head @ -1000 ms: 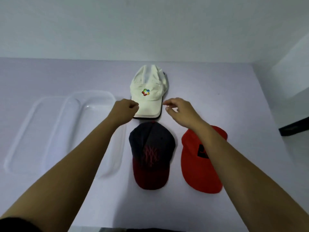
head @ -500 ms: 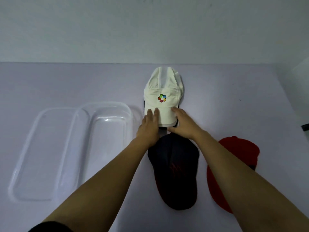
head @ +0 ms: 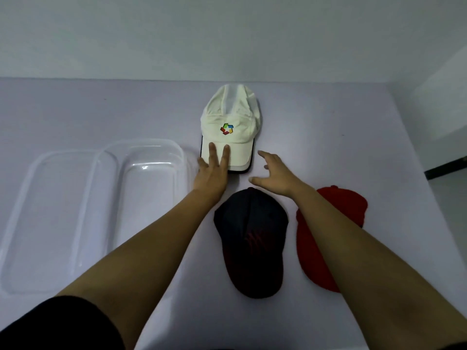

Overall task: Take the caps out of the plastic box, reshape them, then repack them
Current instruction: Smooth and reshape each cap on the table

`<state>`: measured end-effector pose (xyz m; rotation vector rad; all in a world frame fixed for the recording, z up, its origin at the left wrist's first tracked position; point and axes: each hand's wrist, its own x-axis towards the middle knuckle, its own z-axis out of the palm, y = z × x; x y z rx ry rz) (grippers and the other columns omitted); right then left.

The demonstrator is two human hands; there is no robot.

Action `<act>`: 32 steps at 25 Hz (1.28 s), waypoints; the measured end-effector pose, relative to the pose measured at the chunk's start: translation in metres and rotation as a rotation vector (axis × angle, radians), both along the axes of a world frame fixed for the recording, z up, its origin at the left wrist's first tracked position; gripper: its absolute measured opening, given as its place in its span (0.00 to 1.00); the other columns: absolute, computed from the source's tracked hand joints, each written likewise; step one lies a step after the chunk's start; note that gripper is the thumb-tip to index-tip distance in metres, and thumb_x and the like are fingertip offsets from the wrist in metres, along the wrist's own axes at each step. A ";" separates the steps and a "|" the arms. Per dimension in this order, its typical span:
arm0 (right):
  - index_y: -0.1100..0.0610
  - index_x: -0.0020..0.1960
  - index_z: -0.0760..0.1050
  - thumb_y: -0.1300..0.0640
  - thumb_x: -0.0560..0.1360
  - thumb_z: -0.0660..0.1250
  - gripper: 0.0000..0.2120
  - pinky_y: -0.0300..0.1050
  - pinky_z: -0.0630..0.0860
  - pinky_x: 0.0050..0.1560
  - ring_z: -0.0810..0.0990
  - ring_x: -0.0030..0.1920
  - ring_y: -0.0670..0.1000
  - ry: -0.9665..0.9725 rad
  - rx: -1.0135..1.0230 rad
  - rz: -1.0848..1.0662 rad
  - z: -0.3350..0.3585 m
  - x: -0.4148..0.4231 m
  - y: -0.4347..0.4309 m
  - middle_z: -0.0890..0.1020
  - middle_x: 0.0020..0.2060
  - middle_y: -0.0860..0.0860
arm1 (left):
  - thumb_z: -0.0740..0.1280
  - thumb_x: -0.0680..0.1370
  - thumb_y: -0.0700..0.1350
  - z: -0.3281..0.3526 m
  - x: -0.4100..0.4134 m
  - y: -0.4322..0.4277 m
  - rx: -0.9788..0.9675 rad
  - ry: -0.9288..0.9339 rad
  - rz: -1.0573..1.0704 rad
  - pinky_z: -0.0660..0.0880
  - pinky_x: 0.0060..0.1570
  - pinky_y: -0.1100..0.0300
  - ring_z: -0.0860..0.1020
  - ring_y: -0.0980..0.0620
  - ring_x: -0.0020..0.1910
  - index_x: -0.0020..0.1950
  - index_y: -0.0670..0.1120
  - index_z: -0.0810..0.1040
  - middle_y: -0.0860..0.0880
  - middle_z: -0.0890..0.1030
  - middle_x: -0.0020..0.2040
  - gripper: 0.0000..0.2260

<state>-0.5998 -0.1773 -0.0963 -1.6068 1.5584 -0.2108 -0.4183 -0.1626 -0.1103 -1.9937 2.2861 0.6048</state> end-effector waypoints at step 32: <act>0.55 0.76 0.40 0.69 0.79 0.56 0.34 0.36 0.57 0.72 0.56 0.71 0.41 -0.654 -0.350 -0.076 0.125 0.021 0.064 0.55 0.70 0.42 | 0.53 0.84 0.46 0.140 -0.057 0.057 -0.276 1.168 0.265 0.66 0.68 0.63 0.70 0.65 0.65 0.73 0.52 0.64 0.58 0.73 0.67 0.17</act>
